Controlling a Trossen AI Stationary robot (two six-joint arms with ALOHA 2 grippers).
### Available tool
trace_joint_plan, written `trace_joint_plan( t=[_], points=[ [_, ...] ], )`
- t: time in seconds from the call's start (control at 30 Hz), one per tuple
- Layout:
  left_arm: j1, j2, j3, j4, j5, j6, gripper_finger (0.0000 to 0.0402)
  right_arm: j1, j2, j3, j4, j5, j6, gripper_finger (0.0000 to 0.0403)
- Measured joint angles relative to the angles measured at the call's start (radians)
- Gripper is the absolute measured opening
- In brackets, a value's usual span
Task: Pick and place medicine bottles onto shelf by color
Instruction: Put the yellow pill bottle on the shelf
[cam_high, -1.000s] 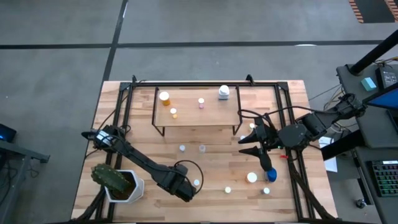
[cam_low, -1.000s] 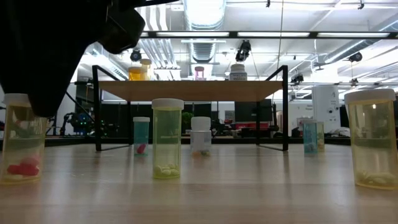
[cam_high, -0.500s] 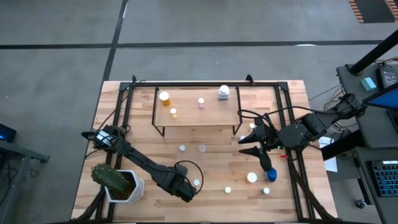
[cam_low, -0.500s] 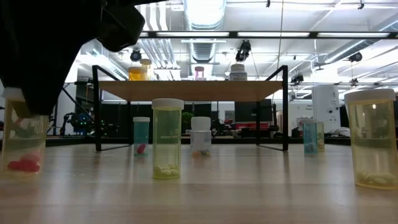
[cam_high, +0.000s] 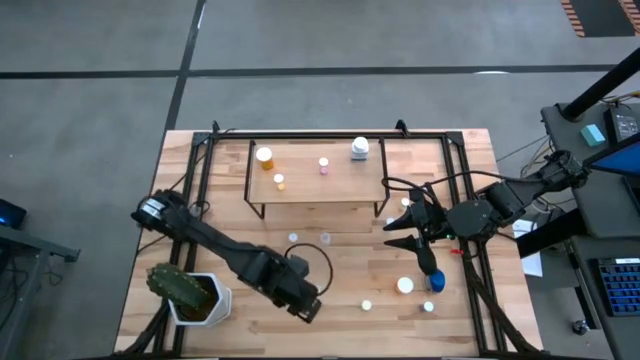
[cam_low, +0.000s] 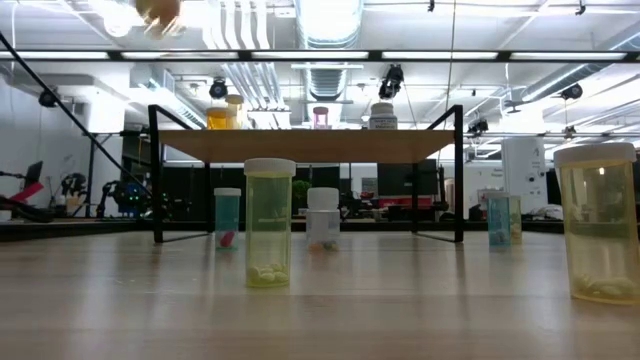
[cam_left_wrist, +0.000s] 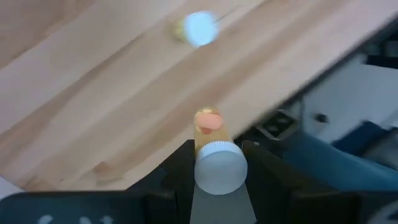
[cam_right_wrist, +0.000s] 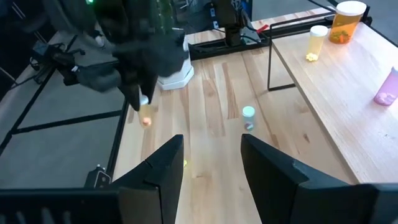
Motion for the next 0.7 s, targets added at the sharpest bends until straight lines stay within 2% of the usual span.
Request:
trace_joint_plan(
  t=[0.27, 0.4, 0.57, 0.7],
  points=[
    [0.131, -0.013, 0.153, -0.027, 0.026, 0.164, 0.0101, 0.0, 0.0, 0.0, 0.0, 0.0, -0.002, 0.015],
    [0.212, -0.014, 0.218, -0.131, 0.028, 0.271, 0.0101, 0.0, 0.0, 0.0, 0.0, 0.0, -0.002, 0.015],
    [0.323, -0.014, 0.286, -0.276, -0.038, 0.439, 0.0102, -0.001, 0.0, 0.0, 0.0, 0.0, -0.002, 0.015],
    [0.412, -0.014, 0.331, -0.325, -0.115, 0.581, 0.0102, -0.001, 0.0, 0.0, 0.0, 0.007, -0.002, 0.015]
  ],
)
